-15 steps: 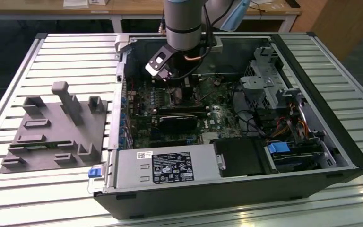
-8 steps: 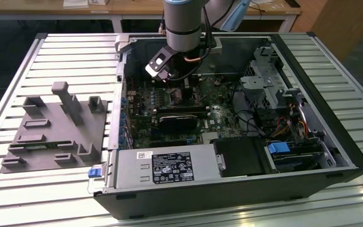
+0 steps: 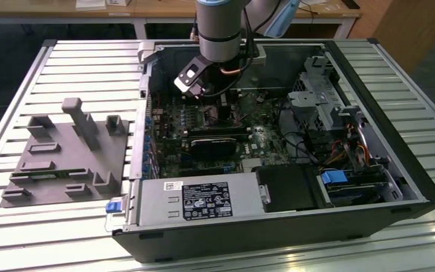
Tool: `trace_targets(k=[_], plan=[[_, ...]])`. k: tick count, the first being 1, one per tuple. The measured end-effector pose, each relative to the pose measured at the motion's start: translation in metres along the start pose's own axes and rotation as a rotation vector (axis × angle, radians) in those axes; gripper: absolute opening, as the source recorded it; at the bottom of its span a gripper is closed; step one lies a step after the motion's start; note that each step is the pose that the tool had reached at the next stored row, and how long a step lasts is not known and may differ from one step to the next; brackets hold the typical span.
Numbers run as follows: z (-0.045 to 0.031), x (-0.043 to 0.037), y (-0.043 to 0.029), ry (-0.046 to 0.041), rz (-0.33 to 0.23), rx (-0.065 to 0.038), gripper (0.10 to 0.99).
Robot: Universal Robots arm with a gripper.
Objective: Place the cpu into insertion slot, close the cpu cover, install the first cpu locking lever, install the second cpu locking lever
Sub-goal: 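Place the cpu into insertion slot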
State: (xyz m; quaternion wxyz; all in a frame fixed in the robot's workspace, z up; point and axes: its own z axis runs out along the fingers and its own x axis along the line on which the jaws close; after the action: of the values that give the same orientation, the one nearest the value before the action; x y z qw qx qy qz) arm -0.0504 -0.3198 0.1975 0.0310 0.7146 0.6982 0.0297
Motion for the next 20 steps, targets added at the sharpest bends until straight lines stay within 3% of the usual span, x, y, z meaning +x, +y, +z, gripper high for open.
trace_targets(k=[3,7,20], plan=[[0.0014,-0.0001,-0.0002,0.0007,0.000,0.000,0.537],[0.0028,0.0000,-0.0003,0.0105,0.001,0.000,0.537],[0.0045,-0.0001,-0.0004,0.0106,0.001,0.001,0.549]])
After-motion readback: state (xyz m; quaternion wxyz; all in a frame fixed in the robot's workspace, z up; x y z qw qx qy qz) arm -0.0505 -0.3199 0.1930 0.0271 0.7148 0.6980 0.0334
